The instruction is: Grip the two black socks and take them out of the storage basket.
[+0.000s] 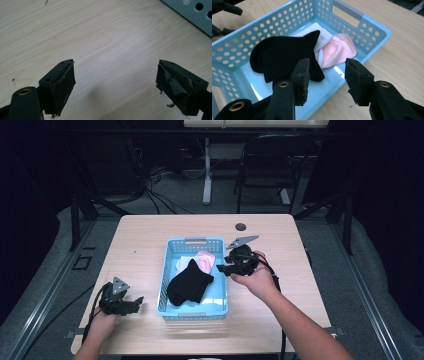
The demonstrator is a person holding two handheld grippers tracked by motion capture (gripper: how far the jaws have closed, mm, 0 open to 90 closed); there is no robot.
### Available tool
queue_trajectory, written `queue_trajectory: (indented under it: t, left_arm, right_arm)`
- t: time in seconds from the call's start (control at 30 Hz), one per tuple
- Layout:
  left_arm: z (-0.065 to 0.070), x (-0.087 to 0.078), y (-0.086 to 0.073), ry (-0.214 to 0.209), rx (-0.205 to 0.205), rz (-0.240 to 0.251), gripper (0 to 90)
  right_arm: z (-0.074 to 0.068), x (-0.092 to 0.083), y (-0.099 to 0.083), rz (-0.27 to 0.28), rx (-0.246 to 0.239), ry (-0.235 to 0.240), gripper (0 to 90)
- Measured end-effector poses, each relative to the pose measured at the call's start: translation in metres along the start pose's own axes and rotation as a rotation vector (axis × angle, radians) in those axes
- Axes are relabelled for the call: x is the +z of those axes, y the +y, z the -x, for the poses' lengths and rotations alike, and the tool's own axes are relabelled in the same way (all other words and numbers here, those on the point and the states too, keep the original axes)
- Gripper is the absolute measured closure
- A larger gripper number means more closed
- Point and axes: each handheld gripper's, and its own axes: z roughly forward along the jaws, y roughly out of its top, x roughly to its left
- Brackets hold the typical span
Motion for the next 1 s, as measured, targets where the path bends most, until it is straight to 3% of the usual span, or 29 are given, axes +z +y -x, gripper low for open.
queue_trajectory:
  t: [0.13,0.3,0.47,0.67,0.8,0.9,0.97,1.0]
  left_arm:
    - [0.000,0.000,0.000,-0.001,0.001,0.000,15.5]
    - [0.000,0.000,0.000,-0.001,0.003,0.000,15.6]
    - [0.001,0.000,0.000,-0.002,0.004,0.000,15.5]
    - [0.000,0.000,0.000,-0.002,0.004,0.001,15.5]
    - [0.000,0.000,0.000,-0.003,0.006,0.004,15.5]
    - [0.000,0.000,0.001,-0.003,0.007,0.004,15.5]
    - [0.000,0.000,0.001,-0.004,0.007,0.004,15.5]
    - [0.000,0.000,0.001,-0.003,0.007,0.004,15.5]
  right_arm:
    - [-0.003,0.007,0.009,0.022,-0.032,-0.018,52.4]
    - [-0.006,0.019,0.016,0.021,-0.051,0.002,48.4]
    - [-0.013,0.036,0.021,-0.001,-0.063,0.022,47.0]
    - [-0.024,0.061,0.026,-0.069,-0.110,0.062,52.3]
    - [-0.026,0.071,0.028,-0.079,-0.088,0.056,55.0]
    - [-0.023,0.082,0.030,-0.089,-0.056,0.037,56.2]
    - [-0.019,0.092,0.030,-0.105,-0.009,0.052,57.1]
    - [-0.019,0.092,0.030,-0.105,-0.009,0.052,57.1]
